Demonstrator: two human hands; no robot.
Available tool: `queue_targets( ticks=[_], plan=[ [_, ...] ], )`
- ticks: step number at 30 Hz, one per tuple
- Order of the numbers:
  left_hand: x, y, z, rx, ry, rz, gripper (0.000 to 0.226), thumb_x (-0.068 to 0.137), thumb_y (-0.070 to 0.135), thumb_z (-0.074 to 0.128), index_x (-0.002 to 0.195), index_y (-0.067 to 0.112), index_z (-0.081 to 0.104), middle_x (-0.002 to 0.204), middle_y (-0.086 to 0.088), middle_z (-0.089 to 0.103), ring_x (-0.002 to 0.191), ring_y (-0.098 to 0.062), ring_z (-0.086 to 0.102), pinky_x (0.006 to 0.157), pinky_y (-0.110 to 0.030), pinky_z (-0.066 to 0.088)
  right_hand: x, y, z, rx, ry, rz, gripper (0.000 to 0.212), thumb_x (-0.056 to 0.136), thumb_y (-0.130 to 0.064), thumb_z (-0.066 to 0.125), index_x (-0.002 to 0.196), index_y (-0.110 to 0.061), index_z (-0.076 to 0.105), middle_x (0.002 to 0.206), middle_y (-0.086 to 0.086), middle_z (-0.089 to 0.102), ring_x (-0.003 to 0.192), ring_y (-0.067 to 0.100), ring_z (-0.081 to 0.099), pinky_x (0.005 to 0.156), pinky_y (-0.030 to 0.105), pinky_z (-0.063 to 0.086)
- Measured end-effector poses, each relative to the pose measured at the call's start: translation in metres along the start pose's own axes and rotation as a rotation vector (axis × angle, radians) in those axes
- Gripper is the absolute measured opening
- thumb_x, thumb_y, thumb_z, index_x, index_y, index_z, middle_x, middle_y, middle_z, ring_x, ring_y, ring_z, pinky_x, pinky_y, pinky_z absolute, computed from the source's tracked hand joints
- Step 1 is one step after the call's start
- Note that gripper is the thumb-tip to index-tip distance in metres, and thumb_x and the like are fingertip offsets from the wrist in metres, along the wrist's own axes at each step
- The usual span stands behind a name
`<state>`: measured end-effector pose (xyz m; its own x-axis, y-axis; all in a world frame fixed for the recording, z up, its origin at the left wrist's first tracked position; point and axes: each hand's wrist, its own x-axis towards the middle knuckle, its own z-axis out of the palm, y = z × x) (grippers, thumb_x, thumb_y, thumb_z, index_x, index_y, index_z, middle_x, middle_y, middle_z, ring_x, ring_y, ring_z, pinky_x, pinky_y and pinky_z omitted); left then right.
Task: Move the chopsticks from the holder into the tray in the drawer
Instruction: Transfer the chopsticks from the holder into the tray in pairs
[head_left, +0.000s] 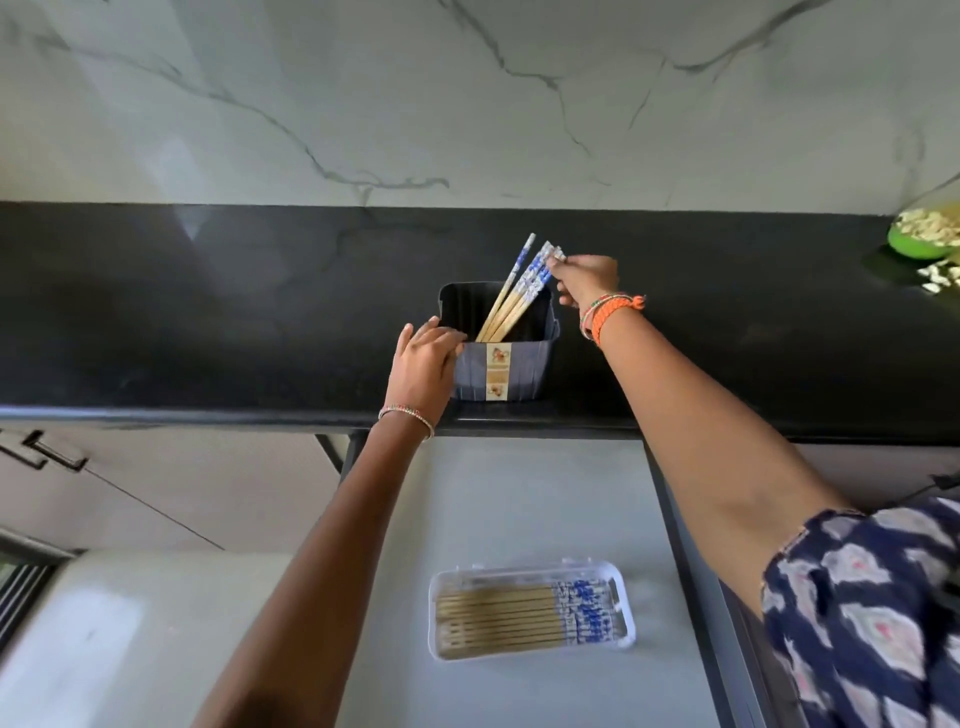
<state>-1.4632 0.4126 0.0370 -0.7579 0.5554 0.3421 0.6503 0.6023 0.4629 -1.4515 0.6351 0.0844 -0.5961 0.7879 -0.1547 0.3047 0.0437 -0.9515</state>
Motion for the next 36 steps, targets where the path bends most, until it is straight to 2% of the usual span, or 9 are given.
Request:
queue_targets(
  ticks=[3,5,9,13,16,19,25,31,36],
  plan=[
    [0.001,0.001,0.001,0.01,0.007,-0.016,0.028,0.097,0.018,0.041,0.114,0.01,0.062,0.124,-0.01,0.063,0.133,-0.025,0.041,0.119,-0.042,0.016,0.007,-0.002,0.003,0.107,-0.034,0.008,0.01,0.083,-0.015,0.071,0.076,-0.011,0.066,0.078,0.004,0.067,0.07,0.013,0.064,0.06,0.023,0.057],
    [0.001,0.002,0.002,0.015,0.005,-0.028,0.028,0.097,0.018,0.041,0.114,0.01,0.062,0.123,-0.01,0.063,0.132,-0.025,0.042,0.119,-0.042,0.017,0.009,-0.002,0.001,0.182,-0.047,0.005,0.018,0.085,-0.012,0.069,0.069,-0.014,0.06,0.088,0.009,0.067,0.08,0.017,0.066,0.075,0.029,0.058],
    [0.0,0.006,0.002,0.024,0.021,-0.038,0.028,0.096,0.019,0.041,0.114,0.01,0.062,0.123,-0.01,0.063,0.129,-0.025,0.045,0.119,-0.041,0.017,0.006,-0.015,-0.013,0.297,-0.02,-0.044,0.009,0.091,-0.008,0.061,0.095,-0.001,0.066,0.094,0.014,0.066,0.088,0.022,0.067,0.082,0.032,0.058],
    [-0.004,0.014,0.001,0.002,0.104,-0.03,0.029,0.095,0.012,0.041,0.117,0.009,0.06,0.124,-0.011,0.061,0.121,-0.025,0.052,0.116,-0.038,0.021,-0.007,-0.037,-0.045,0.42,0.084,-0.119,0.02,0.092,-0.008,0.059,0.103,0.007,0.066,0.092,0.015,0.065,0.087,0.023,0.066,0.081,0.033,0.058],
    [-0.017,0.023,0.002,-0.095,0.199,-0.049,0.031,0.093,0.005,0.04,0.118,0.008,0.059,0.121,-0.013,0.062,0.115,-0.027,0.055,0.109,-0.042,0.039,-0.027,-0.046,-0.078,0.588,0.174,-0.145,0.012,0.092,-0.005,0.058,0.084,0.002,0.065,0.081,0.013,0.064,0.08,0.023,0.066,0.077,0.035,0.06],
    [-0.039,0.031,0.006,-0.19,0.269,-0.101,0.032,0.09,0.0,0.041,0.116,0.005,0.059,0.117,-0.015,0.063,0.106,-0.029,0.059,0.093,-0.039,0.052,-0.054,-0.038,-0.109,0.785,0.246,-0.118,0.024,0.092,-0.004,0.057,0.069,-0.006,0.06,0.073,0.009,0.063,0.07,0.018,0.066,0.064,0.027,0.061],
    [-0.105,0.027,0.03,-0.338,0.282,-0.342,0.035,0.085,-0.005,0.044,0.114,0.006,0.061,0.116,-0.014,0.064,0.105,-0.026,0.06,0.094,-0.031,0.047,-0.117,0.053,-0.125,1.041,0.257,0.116,0.019,0.095,-0.008,0.055,0.077,-0.011,0.061,0.078,0.005,0.067,0.071,0.01,0.067,0.071,0.024,0.059],
    [-0.181,0.001,0.056,-0.292,-0.061,-0.592,0.036,0.088,-0.002,0.042,0.12,0.004,0.057,0.124,-0.018,0.061,0.115,-0.032,0.056,0.101,-0.037,0.044,-0.19,0.198,-0.09,0.97,0.23,0.585,0.027,0.097,0.0,0.047,0.072,-0.011,0.051,0.038,-0.003,0.06,0.04,0.004,0.06,0.042,0.018,0.053],
    [-0.217,-0.021,0.07,-0.225,-0.305,-0.725,0.037,0.093,0.008,0.045,0.129,0.001,0.045,0.13,-0.024,0.055,0.12,-0.038,0.051,0.101,-0.04,0.04,-0.215,0.247,-0.063,0.686,0.238,0.78,0.024,0.093,-0.001,0.054,0.07,-0.007,0.054,0.073,0.009,0.056,0.064,0.014,0.055,0.054,0.022,0.056]
  ],
)
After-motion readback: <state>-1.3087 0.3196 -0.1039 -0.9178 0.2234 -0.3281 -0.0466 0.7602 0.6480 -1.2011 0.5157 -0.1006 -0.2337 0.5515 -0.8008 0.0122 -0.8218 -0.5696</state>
